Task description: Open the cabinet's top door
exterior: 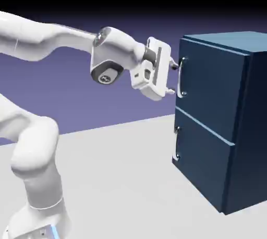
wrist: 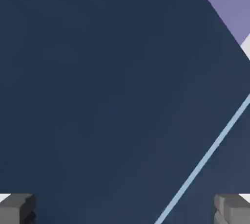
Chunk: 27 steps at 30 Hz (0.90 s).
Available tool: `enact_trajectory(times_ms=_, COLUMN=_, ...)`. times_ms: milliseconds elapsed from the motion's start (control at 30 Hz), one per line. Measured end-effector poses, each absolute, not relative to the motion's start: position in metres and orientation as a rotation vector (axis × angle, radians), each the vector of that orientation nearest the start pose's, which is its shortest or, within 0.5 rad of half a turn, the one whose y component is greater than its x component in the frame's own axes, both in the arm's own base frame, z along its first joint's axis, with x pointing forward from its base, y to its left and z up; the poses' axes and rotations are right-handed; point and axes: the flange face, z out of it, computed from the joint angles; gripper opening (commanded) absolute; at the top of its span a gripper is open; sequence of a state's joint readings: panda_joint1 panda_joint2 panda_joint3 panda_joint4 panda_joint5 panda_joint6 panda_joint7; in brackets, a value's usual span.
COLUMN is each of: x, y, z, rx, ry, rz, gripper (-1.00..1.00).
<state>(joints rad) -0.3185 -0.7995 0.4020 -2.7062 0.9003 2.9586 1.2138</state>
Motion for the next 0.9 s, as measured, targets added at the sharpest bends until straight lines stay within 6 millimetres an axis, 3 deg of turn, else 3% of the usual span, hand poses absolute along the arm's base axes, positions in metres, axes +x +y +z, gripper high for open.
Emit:
enact_trajectory(times_ms=467, x=0.342, y=0.034, z=0.571, rx=-0.537, ry=1.844, rz=-0.417, gripper=0.0)
enact_trajectory(times_ms=900, x=0.35, y=0.078, z=0.546, rx=0.024, ry=1.742, rz=-0.015, gripper=0.0)
